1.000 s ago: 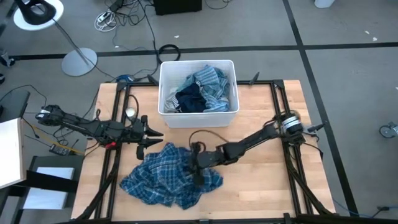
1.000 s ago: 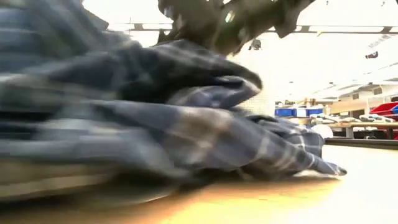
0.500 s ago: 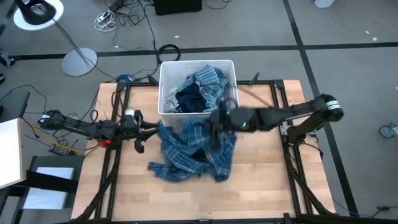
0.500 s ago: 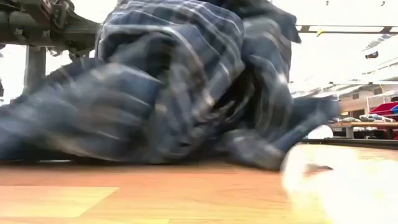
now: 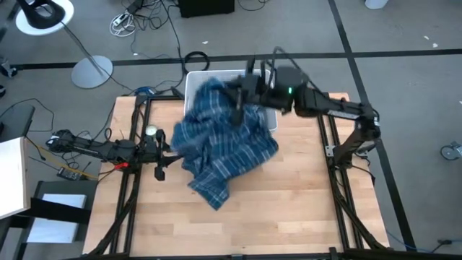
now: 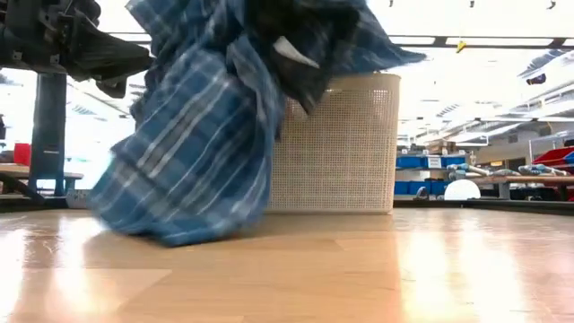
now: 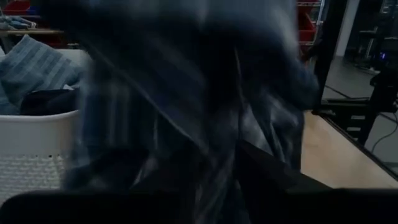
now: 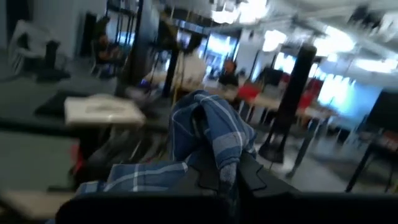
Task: Sort clothes
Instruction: Put the blue and white patterned shirt into the white laundry bin
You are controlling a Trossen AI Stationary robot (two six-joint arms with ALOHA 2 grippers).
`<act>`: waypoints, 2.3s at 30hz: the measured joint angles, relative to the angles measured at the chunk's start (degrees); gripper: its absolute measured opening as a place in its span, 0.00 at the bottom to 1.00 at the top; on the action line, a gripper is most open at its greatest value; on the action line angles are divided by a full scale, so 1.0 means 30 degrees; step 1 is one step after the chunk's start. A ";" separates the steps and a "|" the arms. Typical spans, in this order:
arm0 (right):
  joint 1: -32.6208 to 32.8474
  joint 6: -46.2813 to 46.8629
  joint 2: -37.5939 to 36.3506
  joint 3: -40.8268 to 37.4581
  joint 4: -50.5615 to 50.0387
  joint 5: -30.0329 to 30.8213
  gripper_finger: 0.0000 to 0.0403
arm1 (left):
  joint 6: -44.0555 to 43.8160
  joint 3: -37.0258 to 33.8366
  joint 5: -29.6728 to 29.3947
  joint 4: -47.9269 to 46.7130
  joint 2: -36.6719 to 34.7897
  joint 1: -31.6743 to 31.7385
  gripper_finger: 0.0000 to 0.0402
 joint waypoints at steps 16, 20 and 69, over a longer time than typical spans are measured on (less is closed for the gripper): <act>-0.5995 -0.0685 0.3232 0.8156 0.4211 -0.2960 0.01 | 0.0536 0.0000 0.0160 -0.0215 -0.0015 0.0000 0.29; -0.6626 0.0761 0.3026 0.8158 -0.0942 -0.3212 0.01 | 0.0655 -0.0010 0.1090 -0.0289 -0.0060 0.0000 0.29; -0.6777 0.6411 0.1665 -1.1712 0.1658 -0.3512 0.29 | 0.0063 -0.2200 0.2136 0.0091 -0.3410 0.0087 0.29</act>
